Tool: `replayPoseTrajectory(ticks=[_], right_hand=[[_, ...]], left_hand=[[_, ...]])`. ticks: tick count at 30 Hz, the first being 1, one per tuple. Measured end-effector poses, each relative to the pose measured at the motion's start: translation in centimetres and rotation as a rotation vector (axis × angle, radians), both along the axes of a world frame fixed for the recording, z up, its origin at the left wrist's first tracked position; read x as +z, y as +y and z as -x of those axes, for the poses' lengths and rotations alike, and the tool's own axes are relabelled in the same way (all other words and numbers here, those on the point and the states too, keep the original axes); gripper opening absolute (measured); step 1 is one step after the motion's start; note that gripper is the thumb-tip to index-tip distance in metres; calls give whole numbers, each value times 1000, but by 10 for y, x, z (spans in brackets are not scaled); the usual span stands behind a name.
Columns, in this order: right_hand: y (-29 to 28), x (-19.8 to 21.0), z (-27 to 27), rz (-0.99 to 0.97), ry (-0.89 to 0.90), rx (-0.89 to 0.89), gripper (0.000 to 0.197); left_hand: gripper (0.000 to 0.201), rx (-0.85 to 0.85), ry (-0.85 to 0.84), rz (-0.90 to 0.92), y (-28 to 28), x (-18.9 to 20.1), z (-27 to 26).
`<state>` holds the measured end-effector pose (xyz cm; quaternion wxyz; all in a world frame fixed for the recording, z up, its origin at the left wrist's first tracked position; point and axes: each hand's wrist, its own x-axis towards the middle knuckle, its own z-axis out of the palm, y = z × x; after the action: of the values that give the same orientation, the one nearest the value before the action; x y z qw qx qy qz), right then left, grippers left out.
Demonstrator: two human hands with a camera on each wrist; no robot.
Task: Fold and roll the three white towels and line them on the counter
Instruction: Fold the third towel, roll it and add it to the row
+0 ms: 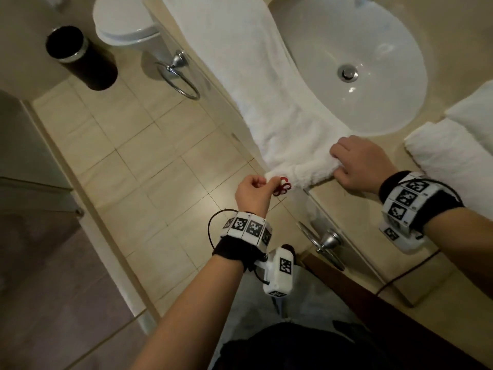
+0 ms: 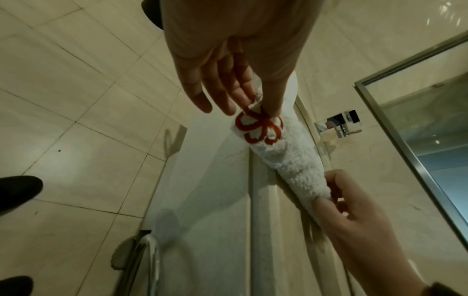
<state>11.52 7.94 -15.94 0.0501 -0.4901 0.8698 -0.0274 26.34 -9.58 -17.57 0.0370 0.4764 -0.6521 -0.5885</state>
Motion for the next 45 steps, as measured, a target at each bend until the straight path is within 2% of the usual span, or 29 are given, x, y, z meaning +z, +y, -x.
replayPoseTrajectory(ticks=[4,8,10,13,18,21,25,29,31,32,33,35,37,38,39,41,43,45], right_hand=[[13,-10,-6,123,56,-27,28],[27,-14,6,192,69,137,28],[32,-10,14,167,18,182,31],[37,-5,18,130,-64,178,28],[35,-1,17,89,-87,182,25],[30,2,19,74,-100,150,24],[32,-4,12,83,-112,97,25],[35,-6,13,142,-194,-8,25],[34,-3,17,149,-228,-36,30],[33,0,19,144,-243,-36,33],[32,3,20,138,-265,-39,36],[29,7,22,136,-326,-64,41],[27,11,26,112,-374,-108,45],[26,12,28,93,-388,-127,47],[26,11,30,76,-405,-134,48],[25,13,32,33,-437,-133,52],[25,13,33,27,-461,-147,54],[24,16,35,47,-467,-210,40]], left_hand=[[15,-10,5,-14,8,-4,-9],[6,-45,84,-81,9,-2,-12],[11,-121,120,-148,4,0,-14],[22,-240,78,-199,-1,-2,-15],[33,-243,-49,-248,0,0,-12],[32,-237,5,-273,-1,3,-12],[30,-231,45,-142,0,7,-10],[24,-286,-68,26,1,5,-2],[15,-309,-60,233,4,8,-1],[15,-345,0,381,4,11,-1],[20,-435,83,549,4,13,-1],[39,-734,242,915,4,9,-1],[61,-1012,272,1204,2,-2,-1],[71,-1078,250,1260,0,-8,0],[77,-1100,224,1259,-1,-14,1],[74,-1053,211,1188,-4,-18,4],[57,-988,287,1127,-7,-20,8],[32,-975,370,1061,-12,-16,10]])
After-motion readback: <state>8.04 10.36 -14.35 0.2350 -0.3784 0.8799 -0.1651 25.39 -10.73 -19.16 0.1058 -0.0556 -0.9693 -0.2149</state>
